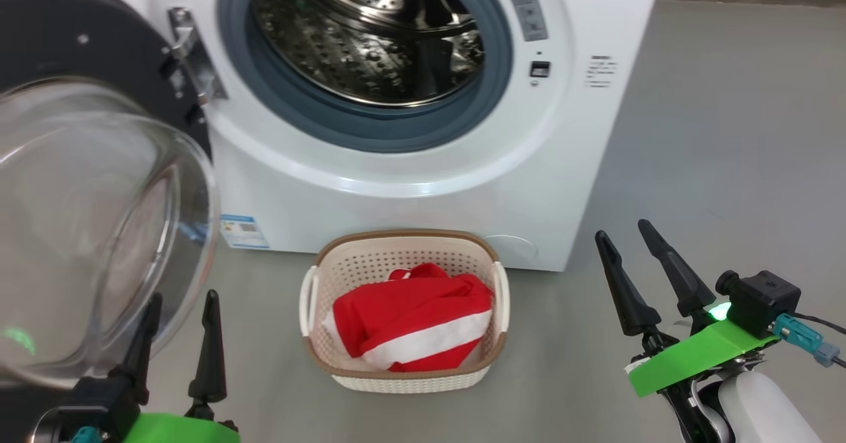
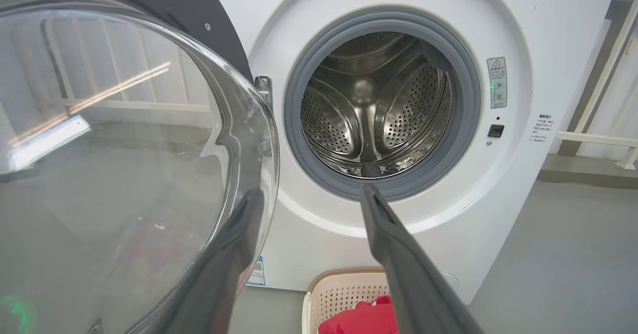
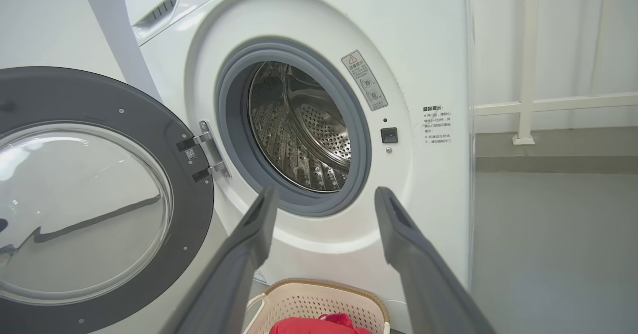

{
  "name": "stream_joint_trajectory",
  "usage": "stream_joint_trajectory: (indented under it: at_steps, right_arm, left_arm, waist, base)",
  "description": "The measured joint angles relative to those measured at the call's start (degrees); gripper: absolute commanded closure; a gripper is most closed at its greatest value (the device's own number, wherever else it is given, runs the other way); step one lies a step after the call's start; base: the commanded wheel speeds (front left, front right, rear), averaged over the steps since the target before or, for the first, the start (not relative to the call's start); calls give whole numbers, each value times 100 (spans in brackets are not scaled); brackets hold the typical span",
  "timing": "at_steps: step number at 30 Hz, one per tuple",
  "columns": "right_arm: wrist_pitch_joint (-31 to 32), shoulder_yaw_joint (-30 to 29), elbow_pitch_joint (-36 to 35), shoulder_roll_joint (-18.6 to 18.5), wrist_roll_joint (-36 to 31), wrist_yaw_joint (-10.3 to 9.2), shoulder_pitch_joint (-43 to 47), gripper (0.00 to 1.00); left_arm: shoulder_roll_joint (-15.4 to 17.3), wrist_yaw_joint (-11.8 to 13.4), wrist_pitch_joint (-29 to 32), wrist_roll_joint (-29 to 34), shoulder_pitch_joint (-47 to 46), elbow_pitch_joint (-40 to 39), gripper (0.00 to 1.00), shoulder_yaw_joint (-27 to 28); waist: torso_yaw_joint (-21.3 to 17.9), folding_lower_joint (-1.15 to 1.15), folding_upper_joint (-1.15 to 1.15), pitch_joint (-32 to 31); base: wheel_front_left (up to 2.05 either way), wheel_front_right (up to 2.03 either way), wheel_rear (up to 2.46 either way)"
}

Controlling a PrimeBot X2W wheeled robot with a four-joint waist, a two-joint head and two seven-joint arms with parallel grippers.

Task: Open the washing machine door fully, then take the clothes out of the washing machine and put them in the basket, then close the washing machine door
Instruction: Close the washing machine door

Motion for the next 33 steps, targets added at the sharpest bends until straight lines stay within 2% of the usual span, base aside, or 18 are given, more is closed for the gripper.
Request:
stream_joint_trajectory:
  at_steps: [23,33]
  right_arm:
    - [0,41,59,-3,10,0,4,0]
    - [0,69,63,-5,10,0,5,0]
  left_arm:
    - [54,244,44,-43,137,-60,0,7]
    - [40,343,44,-40,223,-62,0,13]
  waist:
    - [1471,0,0,-121]
    - [1933,0,0,-81]
  base:
    - [0,0,0]
    - [0,0,0]
